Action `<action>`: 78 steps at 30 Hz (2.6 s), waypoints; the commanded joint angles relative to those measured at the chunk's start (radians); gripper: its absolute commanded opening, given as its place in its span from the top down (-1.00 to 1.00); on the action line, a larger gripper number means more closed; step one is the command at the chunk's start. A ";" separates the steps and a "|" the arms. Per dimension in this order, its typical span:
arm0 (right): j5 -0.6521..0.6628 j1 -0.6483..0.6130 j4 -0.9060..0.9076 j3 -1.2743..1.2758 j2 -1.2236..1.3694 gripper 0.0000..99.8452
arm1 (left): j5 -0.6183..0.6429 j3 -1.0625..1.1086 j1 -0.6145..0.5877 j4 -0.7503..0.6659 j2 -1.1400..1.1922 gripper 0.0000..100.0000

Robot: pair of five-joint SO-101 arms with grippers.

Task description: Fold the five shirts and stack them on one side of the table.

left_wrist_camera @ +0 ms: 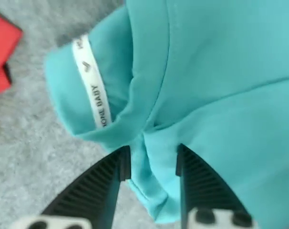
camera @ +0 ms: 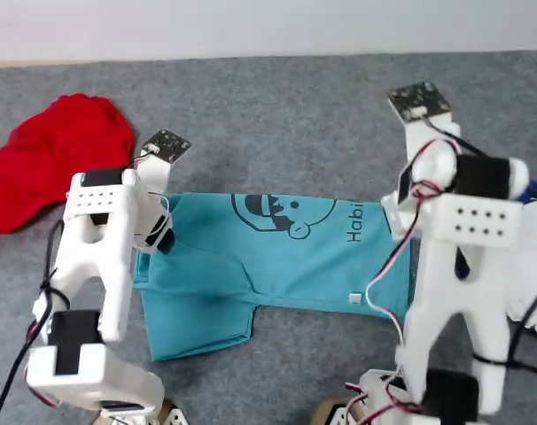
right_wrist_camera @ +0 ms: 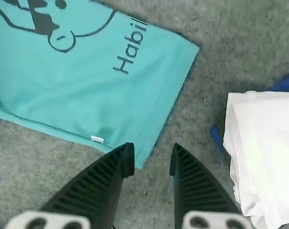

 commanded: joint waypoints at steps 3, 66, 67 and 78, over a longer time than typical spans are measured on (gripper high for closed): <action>-0.002 0.010 0.041 0.040 -0.110 0.72 | -0.011 -0.008 0.005 -0.038 0.052 0.79; 0.097 -0.880 -0.076 0.107 0.297 0.71 | 0.009 0.130 -0.801 0.044 -0.554 0.99; 0.098 -0.915 -0.104 0.115 0.308 0.71 | 0.009 0.150 -0.806 0.035 -0.554 0.99; 0.100 -1.142 -0.414 0.278 0.381 0.60 | 0.009 0.189 -0.810 0.032 -0.555 0.99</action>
